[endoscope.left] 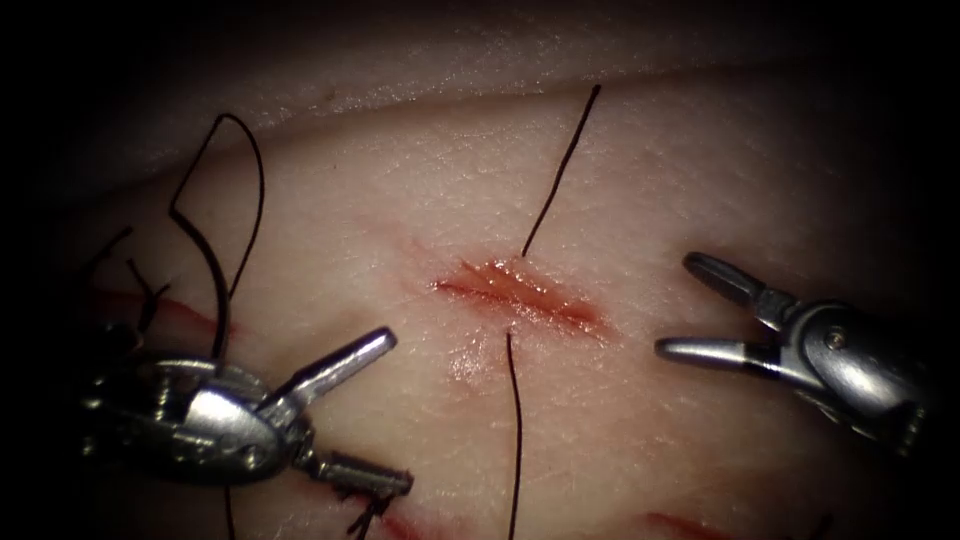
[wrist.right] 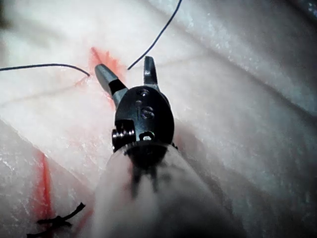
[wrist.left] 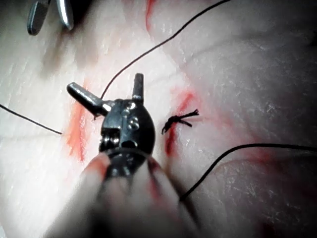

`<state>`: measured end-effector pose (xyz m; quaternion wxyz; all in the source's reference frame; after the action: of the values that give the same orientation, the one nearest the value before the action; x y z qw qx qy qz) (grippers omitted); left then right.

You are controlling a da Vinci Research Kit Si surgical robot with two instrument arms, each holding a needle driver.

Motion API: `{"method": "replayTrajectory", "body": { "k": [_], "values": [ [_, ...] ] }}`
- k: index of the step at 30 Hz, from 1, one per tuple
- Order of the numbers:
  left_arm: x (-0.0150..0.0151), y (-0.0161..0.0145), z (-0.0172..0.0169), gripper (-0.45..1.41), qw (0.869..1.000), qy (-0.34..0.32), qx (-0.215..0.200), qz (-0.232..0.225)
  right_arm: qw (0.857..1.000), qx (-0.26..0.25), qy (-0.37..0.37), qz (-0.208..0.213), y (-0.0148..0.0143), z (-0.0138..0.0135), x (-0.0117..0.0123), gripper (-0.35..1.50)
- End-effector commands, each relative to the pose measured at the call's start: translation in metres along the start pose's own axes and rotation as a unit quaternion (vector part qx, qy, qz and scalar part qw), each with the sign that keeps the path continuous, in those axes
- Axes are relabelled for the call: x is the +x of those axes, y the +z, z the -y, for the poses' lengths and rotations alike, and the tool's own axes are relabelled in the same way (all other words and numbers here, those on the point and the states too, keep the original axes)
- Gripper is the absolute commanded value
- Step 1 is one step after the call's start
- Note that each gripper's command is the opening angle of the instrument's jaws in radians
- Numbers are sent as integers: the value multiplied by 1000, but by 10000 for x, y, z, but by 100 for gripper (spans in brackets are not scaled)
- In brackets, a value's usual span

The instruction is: Wound Closure

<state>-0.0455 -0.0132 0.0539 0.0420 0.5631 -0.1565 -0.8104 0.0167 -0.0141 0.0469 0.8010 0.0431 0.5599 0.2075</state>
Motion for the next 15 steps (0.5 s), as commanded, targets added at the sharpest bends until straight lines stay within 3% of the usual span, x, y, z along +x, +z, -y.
{"method": "replayTrajectory", "body": {
  "k": [1,4,15],
  "values": [
    [-3,12,-2,93,1000,5,-1,-3,1000,0,0,-2,10,0,0,106],
    [-6,39,-14,93,998,54,-12,-8,1000,-1,9,-2,11,5,-1,128],
    [-24,88,-55,88,987,144,-67,-24,1000,6,3,4,6,11,-13,133]
  ]
}}
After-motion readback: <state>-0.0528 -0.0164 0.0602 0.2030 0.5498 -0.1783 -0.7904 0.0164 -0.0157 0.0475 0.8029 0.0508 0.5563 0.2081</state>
